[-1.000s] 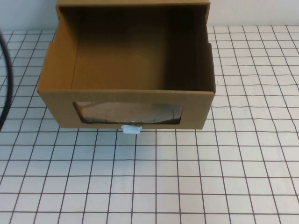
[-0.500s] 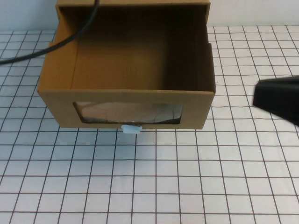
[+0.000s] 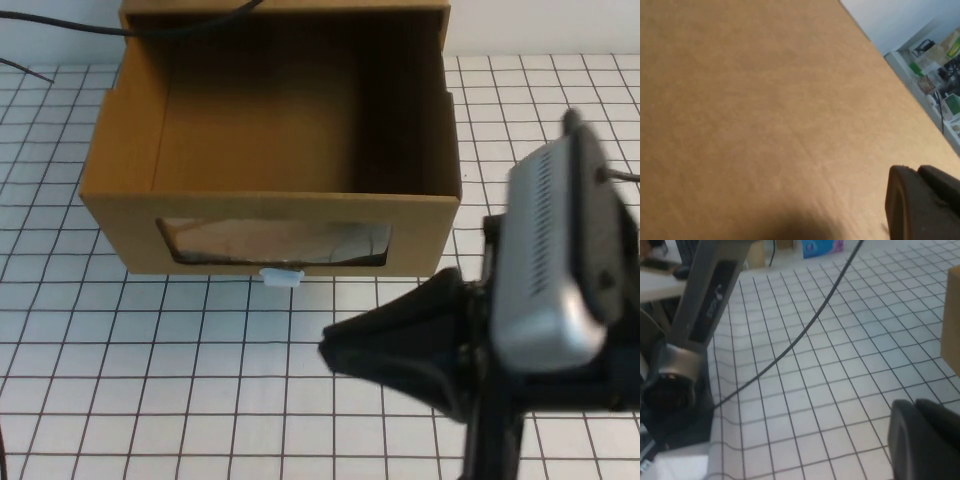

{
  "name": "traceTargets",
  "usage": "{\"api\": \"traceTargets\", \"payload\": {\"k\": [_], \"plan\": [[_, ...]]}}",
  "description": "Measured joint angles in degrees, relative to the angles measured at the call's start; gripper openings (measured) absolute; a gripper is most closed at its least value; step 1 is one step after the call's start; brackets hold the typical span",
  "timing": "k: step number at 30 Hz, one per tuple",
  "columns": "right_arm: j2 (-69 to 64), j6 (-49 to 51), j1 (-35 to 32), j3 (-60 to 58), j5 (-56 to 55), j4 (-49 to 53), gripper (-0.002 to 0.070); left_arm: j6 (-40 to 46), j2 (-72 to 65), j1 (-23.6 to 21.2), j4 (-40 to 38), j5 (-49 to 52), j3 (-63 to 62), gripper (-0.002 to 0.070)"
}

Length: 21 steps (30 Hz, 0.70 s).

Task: Close the shoe box
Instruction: Press the shoe box with left arm, then close the shoe box with your right arm

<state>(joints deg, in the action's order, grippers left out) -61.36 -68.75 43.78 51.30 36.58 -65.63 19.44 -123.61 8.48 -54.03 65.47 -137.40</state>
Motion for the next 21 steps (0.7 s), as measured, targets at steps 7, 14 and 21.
{"api": "traceTargets", "payload": {"k": [7, 14, 21], "plan": [[-10.42, -9.65, 12.90, 1.24, -6.54, 8.41, -0.0015, -3.40, -5.51, 0.00, -2.11, 2.05, -6.56, -0.0002], [-20.91, -36.53, 17.72, 5.59, -20.77, 12.69, -0.0015, -4.69, -5.65, 0.00, -2.33, 2.09, -6.78, -0.0003], [-30.61, -58.16, 18.00, 8.28, -46.48, 12.53, -0.0015, -4.69, -5.65, 0.00, -2.33, 2.59, -6.78, -0.0002]]}}
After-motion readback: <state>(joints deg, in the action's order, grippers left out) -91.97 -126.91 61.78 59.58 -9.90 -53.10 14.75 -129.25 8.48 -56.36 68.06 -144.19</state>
